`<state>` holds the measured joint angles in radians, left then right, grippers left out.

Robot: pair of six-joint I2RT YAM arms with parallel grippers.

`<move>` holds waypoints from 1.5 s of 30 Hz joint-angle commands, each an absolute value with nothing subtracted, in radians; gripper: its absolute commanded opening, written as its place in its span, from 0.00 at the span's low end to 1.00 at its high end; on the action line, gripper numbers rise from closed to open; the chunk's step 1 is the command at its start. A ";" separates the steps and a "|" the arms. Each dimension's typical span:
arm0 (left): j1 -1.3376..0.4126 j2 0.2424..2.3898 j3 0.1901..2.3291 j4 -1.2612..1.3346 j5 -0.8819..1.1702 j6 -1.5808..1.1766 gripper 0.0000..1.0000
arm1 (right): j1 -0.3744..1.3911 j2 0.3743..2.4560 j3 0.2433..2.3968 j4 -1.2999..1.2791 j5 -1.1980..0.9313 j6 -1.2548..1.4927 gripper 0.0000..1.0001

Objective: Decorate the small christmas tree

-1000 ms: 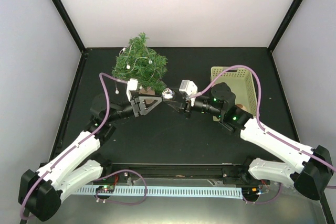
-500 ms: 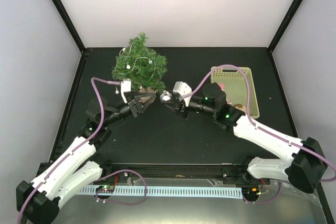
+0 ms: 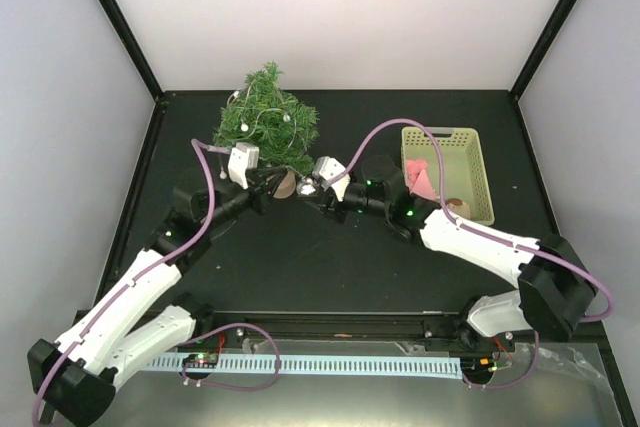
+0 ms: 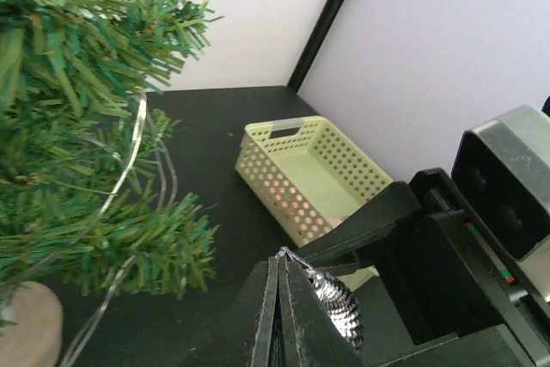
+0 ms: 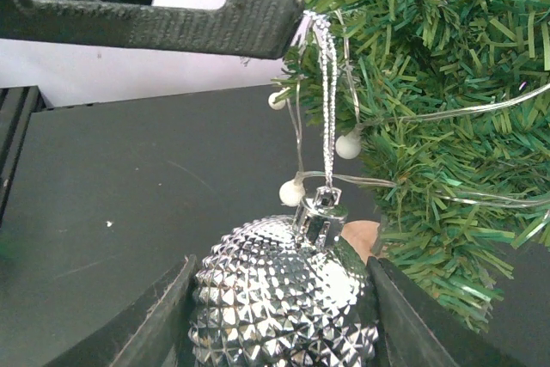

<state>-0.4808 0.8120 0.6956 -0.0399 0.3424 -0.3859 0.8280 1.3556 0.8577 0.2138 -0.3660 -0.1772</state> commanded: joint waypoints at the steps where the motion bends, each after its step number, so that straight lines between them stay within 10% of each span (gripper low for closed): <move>1: -0.474 0.820 0.747 -0.134 0.267 -0.263 0.02 | 0.830 1.395 0.904 0.286 -0.335 -0.178 0.45; 45: -0.425 0.995 0.822 -0.174 0.286 -0.235 0.02 | 0.829 1.546 0.991 0.270 -0.201 -0.219 0.45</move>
